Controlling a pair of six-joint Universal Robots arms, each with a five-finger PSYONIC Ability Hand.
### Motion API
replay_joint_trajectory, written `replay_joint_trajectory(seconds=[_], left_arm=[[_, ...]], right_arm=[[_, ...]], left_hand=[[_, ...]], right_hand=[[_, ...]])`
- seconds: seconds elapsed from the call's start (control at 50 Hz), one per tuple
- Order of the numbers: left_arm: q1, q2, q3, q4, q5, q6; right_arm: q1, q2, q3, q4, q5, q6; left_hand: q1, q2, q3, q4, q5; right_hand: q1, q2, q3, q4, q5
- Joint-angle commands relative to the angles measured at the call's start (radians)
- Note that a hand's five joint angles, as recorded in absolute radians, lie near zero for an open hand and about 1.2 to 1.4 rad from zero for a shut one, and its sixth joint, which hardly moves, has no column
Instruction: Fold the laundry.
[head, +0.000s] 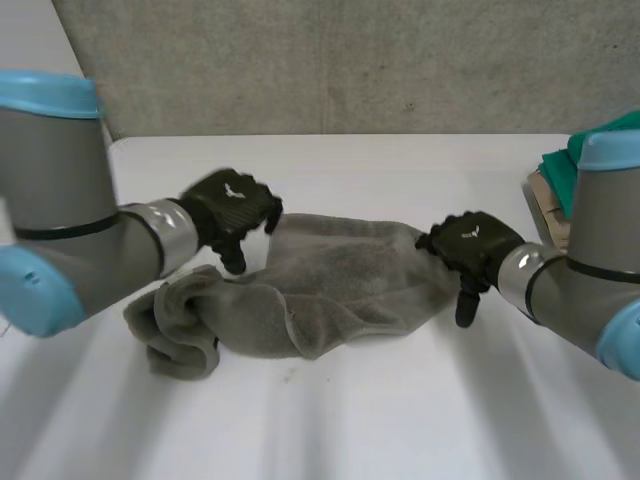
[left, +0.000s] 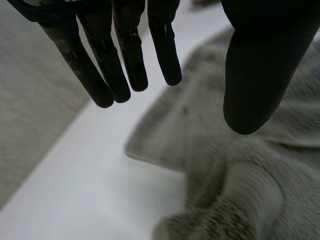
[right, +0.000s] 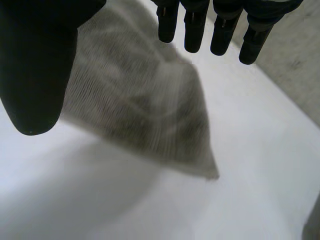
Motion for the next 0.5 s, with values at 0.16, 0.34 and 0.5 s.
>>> replay_joint_trajectory(seconds=[0.16,0.34,0.5], left_arm=[[-0.064,-0.225,0.161,-0.142,-0.155,0.118],[-0.074,-0.130,0.100,-0.053,-0.182,0.094],[-0.084,0.117,0.036,0.002,-0.213,-0.003]], right_arm=[[-0.062,0.014,0.121,-0.121,-0.030,-0.083],[-0.070,0.025,0.135,-0.143,-0.027,-0.070],[-0.052,0.022,0.098,-0.131,-0.021,0.188]], left_hand=[[0.354,0.361,0.361,0.358,0.361],[0.765,0.772,0.773,0.769,0.772],[0.765,0.772,0.773,0.769,0.772]], right_hand=[[-0.020,-0.011,-0.014,-0.023,-0.004],[-0.026,-0.017,-0.020,-0.029,-0.010],[-0.067,-0.058,-0.061,-0.070,-0.051]])
